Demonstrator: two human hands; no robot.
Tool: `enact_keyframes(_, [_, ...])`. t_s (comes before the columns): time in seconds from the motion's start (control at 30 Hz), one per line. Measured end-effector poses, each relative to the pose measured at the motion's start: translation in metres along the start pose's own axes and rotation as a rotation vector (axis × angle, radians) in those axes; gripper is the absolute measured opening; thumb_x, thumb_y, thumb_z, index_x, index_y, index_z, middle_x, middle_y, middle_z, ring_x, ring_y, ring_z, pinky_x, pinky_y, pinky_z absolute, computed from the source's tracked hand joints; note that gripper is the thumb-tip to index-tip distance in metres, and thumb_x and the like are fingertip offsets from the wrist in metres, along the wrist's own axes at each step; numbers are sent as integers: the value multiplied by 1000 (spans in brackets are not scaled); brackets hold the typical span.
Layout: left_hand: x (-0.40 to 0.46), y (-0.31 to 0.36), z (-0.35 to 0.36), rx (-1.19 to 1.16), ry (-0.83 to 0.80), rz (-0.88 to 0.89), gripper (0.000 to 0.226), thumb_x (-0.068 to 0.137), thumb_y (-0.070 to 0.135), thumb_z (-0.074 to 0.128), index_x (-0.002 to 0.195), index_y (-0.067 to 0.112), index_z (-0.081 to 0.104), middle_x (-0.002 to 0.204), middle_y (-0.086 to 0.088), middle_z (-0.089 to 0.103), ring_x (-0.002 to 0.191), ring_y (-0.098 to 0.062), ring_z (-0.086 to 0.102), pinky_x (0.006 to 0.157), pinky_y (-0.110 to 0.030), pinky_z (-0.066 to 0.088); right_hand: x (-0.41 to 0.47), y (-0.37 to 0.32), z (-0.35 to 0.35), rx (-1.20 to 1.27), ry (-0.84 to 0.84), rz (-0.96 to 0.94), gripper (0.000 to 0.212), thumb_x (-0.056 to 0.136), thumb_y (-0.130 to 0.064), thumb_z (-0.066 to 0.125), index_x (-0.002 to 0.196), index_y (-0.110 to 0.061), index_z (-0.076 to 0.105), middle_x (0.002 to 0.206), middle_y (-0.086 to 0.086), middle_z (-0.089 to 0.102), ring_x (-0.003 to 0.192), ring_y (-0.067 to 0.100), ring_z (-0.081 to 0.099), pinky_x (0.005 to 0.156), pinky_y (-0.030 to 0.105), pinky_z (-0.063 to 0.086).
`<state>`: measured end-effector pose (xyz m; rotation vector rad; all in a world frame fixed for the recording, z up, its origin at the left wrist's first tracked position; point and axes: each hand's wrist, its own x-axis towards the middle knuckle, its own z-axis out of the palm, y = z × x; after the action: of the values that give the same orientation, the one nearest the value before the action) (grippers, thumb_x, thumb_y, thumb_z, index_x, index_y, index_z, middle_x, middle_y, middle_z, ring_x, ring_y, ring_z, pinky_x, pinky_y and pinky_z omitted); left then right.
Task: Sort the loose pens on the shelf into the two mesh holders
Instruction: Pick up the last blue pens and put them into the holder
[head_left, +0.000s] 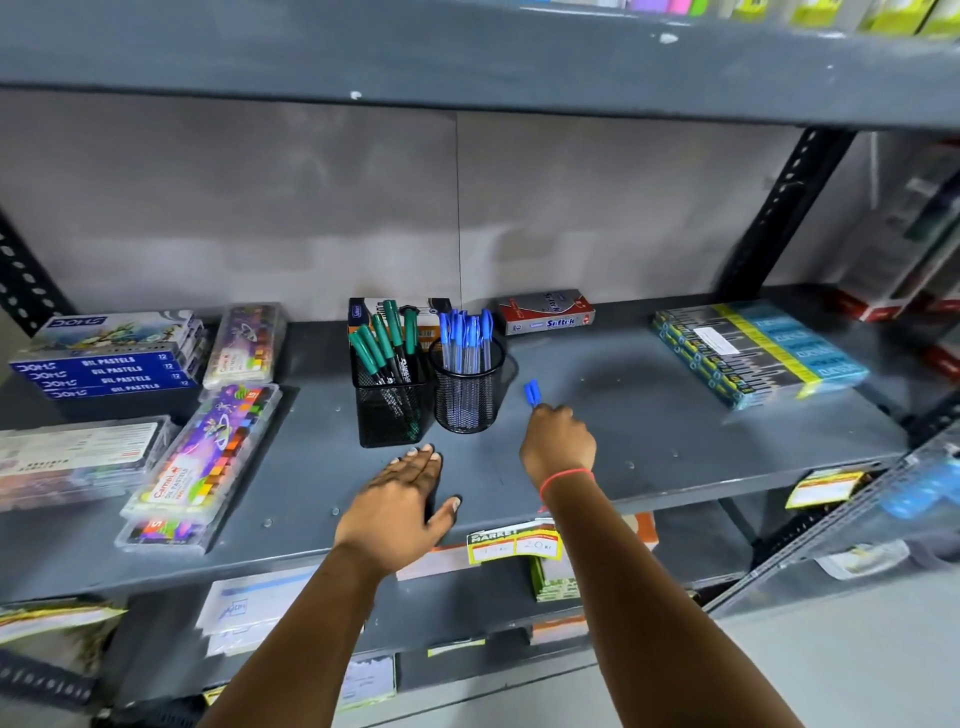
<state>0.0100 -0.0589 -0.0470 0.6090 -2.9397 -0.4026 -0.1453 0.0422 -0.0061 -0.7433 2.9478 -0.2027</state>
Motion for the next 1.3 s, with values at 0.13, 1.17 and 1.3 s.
enact_keyframes(0.13, [1, 0, -1, -4, 3, 3, 95, 66, 65, 3, 143, 14, 25, 153, -5, 23, 140, -16, 19, 112, -23, 7, -1, -3, 0, -94, -10, -61, 35, 95, -1, 37, 126, 0, 54, 125, 19, 57, 114, 36, 57, 91, 41, 52])
enact_keyframes(1.17, [-1, -1, 2, 110, -65, 44, 112, 59, 75, -29, 145, 19, 14, 156, -4, 12, 143, -19, 7, 112, -27, -3, 29, -27, -63, 1019, 192, 95, 17, 87, -8, 50, 73, -13, 42, 79, 13, 56, 73, 28, 52, 63, 31, 49])
enact_keyframes(1.3, [-1, -2, 5, 113, -44, 38, 116, 56, 72, -35, 145, 18, 17, 155, -6, 17, 142, -21, 13, 113, -29, 1, 37, -43, -71, 934, 130, -31, 11, 88, -6, 51, 78, -8, 49, 73, 10, 53, 64, 23, 46, 38, 7, 34])
